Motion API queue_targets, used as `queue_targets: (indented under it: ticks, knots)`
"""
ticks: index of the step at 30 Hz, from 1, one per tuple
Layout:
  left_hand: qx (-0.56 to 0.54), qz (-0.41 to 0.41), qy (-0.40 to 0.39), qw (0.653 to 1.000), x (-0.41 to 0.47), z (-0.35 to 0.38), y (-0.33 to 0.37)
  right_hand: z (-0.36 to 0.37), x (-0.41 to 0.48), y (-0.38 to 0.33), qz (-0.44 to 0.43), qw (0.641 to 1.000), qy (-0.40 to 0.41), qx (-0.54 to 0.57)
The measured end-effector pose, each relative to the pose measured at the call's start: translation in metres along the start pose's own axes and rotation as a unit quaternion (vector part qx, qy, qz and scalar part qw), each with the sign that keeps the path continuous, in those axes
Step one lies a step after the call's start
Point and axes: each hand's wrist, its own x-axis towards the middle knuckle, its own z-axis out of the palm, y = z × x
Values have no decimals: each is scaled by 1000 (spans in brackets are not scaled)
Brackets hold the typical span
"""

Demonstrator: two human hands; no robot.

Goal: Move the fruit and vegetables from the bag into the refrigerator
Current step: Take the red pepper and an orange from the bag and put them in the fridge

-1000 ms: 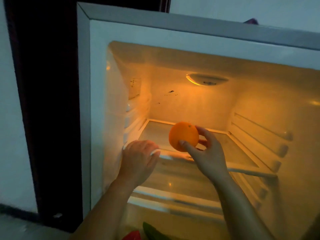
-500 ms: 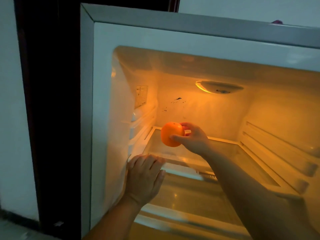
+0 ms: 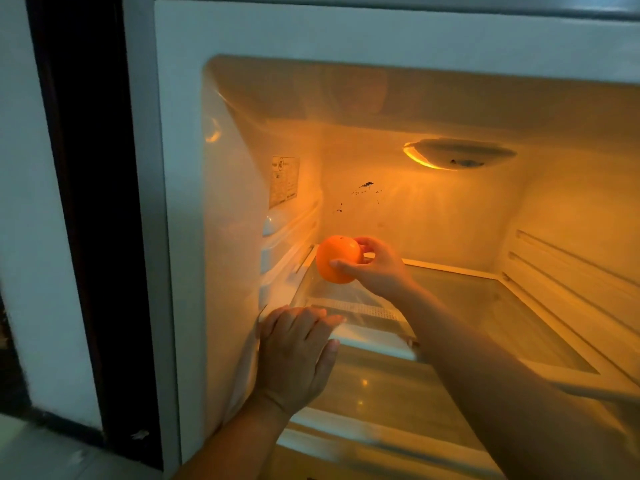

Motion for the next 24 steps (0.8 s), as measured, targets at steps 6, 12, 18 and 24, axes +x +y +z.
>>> queue_targets:
  ticks: [6,12,18,24]
  knots:
    - [-6,-5,-6,1000,0,-3,0,-2,-4,5,8,999,13,29]
    - [-9,-13,-24,1000,-1,-3,-1,-12,-10,5,-15,999,38,12]
    - [-20,-19,-34,999,1,-9,3,-28,-37,10,-47,995,60,-70]
    - [-36,-44,-85,995,0,-18,7,-44,-85,14,-86,987,89,-102]
